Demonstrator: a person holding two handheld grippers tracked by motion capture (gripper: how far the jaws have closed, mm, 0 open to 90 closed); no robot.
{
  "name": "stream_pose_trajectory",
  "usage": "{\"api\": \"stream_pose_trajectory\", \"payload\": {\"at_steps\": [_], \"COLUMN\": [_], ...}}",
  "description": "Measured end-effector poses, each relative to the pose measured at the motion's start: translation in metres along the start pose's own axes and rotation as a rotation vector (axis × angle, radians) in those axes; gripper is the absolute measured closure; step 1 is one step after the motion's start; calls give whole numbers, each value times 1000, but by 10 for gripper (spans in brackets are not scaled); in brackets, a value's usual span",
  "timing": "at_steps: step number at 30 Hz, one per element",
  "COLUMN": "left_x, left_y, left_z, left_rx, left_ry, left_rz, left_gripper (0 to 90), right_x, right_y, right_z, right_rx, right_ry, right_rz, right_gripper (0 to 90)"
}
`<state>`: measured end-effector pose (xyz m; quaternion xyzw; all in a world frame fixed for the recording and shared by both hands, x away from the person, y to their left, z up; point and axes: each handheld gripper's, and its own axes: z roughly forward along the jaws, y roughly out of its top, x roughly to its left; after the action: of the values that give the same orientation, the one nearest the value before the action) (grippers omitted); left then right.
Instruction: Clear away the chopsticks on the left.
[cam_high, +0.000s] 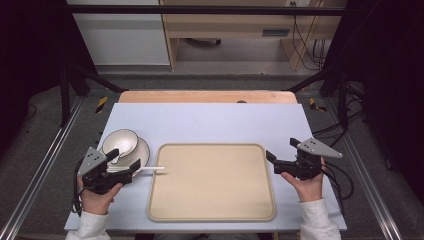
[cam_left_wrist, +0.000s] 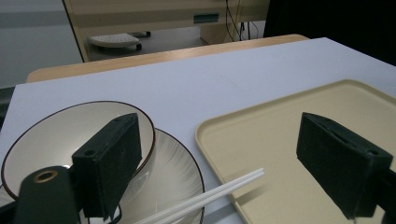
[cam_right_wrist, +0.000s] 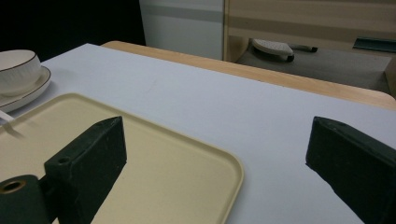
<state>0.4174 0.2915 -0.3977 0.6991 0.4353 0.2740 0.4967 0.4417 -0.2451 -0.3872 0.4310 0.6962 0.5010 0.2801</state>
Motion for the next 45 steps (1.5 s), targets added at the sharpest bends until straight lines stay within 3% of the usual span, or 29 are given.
{"api": "stream_pose_trajectory", "payload": {"at_steps": [8,13,22,28,32,33,39,41,45], "left_x": [9,13,32,41,45,48,54,56,56], "left_y": [1,-2,-16,-25,-31,-35,-42,-47,-51], "left_z": [-10,-18,-45,-52,-46,-41,-29,-19,-11], "left_rx": [-2,23,54,91,130,166,196,245,274], "left_ry": [-8,-12,-7,-1,13,30,43,57,66], "left_rz": [6,18,23,28,34,40,45,80,102], "left_gripper": [140,132,124,120,129,133,181,206,261], "right_x": [2,4,10,11,12,12,13,14,15], "right_y": [-1,1,4,3,2,2,1,0,0], "right_z": [0,-2,-4,-3,0,1,4,5,7], "right_rx": [7,1,7,15,26,32,43,48,51], "right_ry": [-1,-3,6,8,7,10,12,13,17], "right_rz": [-3,-6,-23,-21,-26,-29,-33,-35,-35], "right_gripper": [58,57,56,56,56,57,58,58,58]}}
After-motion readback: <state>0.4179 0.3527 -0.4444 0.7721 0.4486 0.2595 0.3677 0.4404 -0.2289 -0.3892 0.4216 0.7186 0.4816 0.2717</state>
